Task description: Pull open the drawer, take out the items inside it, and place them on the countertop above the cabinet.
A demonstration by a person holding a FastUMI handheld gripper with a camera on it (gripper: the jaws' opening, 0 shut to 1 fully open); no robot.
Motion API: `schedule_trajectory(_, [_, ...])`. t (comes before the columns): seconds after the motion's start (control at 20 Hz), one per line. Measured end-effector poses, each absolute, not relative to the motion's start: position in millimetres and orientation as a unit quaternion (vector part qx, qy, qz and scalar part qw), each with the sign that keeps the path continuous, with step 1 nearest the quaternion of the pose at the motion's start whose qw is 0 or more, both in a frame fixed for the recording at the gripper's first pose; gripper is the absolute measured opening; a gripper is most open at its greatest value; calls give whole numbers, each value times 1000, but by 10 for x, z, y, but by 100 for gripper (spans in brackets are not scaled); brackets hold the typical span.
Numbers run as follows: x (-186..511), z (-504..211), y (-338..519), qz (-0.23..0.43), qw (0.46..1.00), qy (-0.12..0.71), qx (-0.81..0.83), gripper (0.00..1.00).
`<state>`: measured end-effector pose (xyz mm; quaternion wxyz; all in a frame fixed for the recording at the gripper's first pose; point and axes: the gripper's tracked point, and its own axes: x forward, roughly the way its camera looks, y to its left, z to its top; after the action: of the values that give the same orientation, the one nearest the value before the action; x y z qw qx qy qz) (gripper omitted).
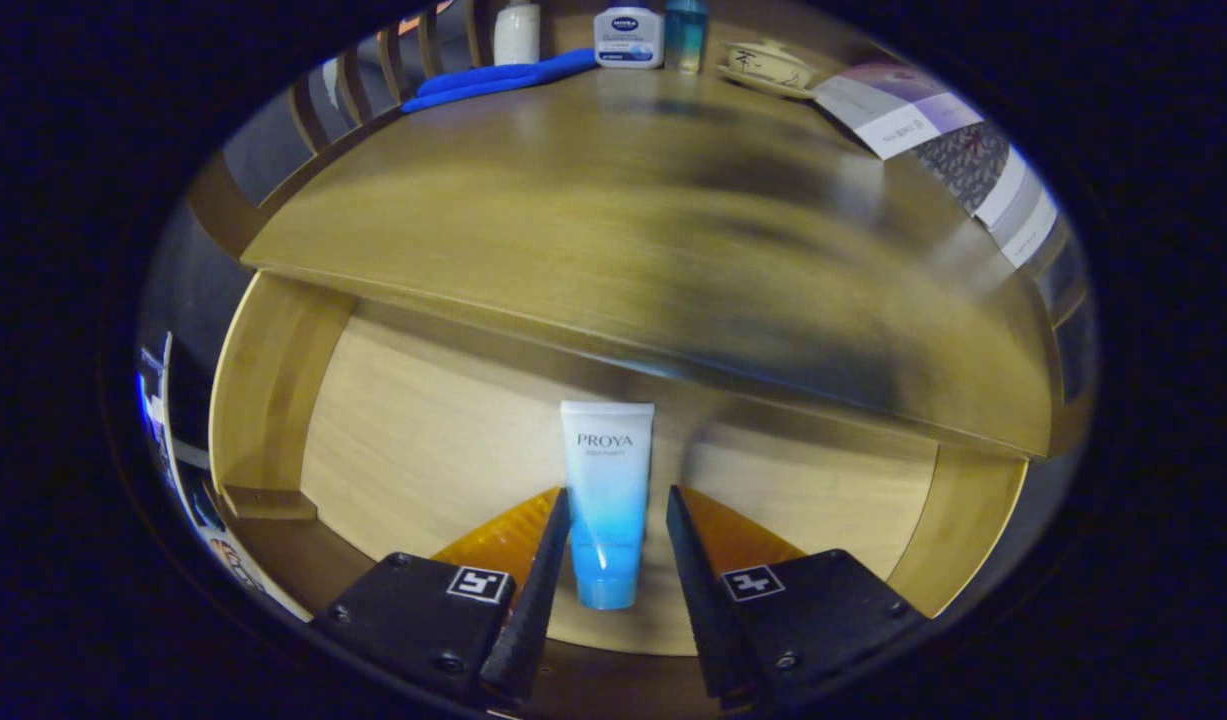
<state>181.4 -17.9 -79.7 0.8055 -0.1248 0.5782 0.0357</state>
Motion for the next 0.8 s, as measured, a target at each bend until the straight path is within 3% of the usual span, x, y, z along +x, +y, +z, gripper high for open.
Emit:
schedule_trajectory(0.45, [1667,-942,-214,25,778,609,-151,63])
schedule_trajectory(0.65, [1664,-919,-203,31,783,604,-146,47])
schedule_trajectory(0.8, [1668,-804,-194,36,800,582,-137,44])
